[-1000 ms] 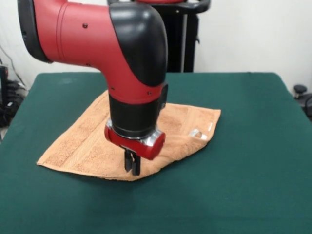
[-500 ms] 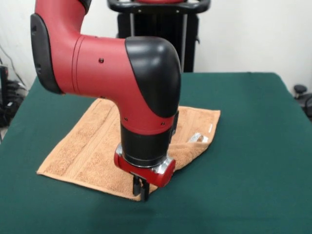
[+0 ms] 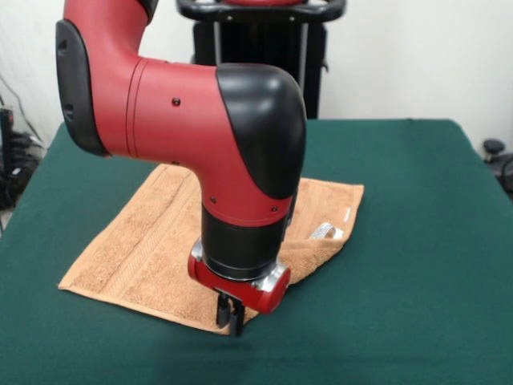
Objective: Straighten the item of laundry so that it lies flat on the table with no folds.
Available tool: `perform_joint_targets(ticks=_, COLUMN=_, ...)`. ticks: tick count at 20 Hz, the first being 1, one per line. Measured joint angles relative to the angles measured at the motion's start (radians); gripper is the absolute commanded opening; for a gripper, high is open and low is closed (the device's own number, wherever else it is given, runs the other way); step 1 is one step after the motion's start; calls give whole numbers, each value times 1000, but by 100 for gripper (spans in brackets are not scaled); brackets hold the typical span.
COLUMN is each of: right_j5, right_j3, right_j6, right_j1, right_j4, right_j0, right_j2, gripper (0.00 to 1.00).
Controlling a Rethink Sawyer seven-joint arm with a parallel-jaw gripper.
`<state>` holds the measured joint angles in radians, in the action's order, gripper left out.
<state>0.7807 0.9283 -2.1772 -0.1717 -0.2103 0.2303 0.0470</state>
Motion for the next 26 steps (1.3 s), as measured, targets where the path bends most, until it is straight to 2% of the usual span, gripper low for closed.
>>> perform_joint_targets(ticks=18, right_j5=0, right_j3=-15, right_j6=0, right_j1=10, right_j4=14, right_j0=-14, right_j2=-23, gripper=0)
perform_joint_targets(ticks=19, right_j5=-1, right_j3=-16, right_j6=0, right_j1=11, right_j4=17, right_j0=-14, right_j2=-23, gripper=100)
perform_joint_targets(ticks=26, right_j5=-1, right_j3=-25, right_j6=0, right_j1=16, right_j4=26, right_j0=-14, right_j2=-23, gripper=100)
